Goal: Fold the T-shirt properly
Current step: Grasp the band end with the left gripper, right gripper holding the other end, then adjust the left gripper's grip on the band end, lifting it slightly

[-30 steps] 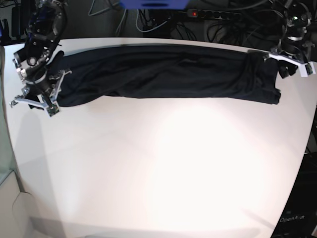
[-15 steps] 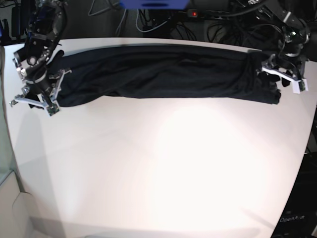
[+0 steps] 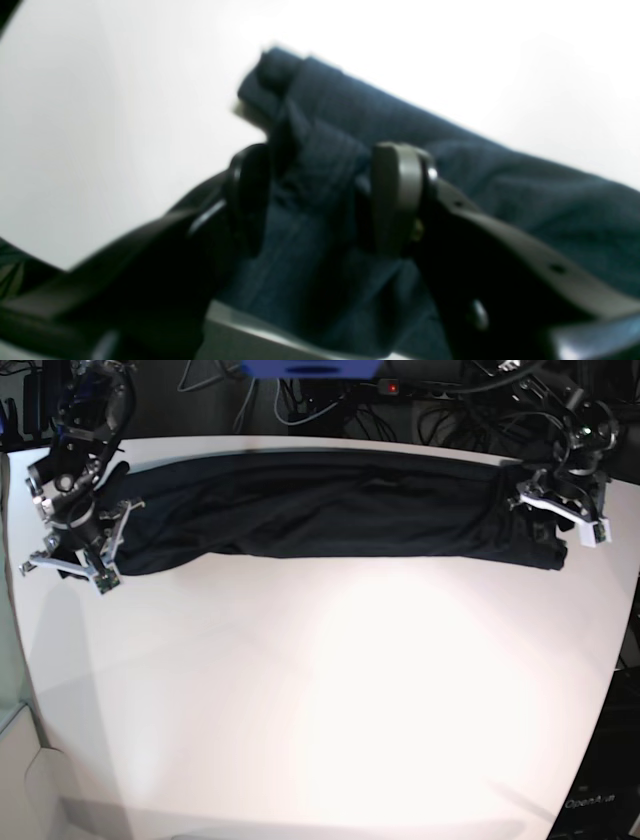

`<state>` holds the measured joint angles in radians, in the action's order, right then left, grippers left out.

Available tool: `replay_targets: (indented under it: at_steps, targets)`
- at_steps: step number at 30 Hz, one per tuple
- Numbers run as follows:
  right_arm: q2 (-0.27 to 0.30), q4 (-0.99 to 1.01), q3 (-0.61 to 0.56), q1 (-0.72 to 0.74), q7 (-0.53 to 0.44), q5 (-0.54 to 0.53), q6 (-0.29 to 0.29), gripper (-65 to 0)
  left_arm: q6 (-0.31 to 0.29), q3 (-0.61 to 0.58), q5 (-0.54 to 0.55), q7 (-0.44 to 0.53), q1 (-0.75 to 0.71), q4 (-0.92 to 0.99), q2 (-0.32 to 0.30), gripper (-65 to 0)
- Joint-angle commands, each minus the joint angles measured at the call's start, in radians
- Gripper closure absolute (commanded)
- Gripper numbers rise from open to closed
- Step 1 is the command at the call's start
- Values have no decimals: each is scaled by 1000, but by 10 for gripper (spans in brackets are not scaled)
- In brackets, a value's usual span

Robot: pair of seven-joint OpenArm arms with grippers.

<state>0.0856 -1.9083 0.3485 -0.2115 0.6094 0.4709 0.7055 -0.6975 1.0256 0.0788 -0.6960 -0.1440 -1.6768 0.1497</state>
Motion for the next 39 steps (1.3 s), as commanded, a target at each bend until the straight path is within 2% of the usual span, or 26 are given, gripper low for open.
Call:
replay_targets:
  at_steps: [1,10,12,16,18,39]
  targets:
    - [12,-15,2,8,-15,-4,-7,-181,-1,-1,17,29,8,-9,-20,-314]
    - [13,-15,1,10,-15,-4,-7,-181,-1,-3,17,31,10,7,-22,-298]
    - [13,-15,1,10,-15,-4,-7,-181,-1,-3,17,31,11,8,-22,-238]
    - [13,-15,1,10,-15,-4,-7,-181,-1,-4,17,31,11,8,-22,-54]
    - [13,-15,1,10,-15,-4,-7,-181,-1,-4,17,23,22,8,-22,0]
    - [12,-15,1,2,-15,-4,-7,-181,-1,6,17,29,44,-52,-37,0]
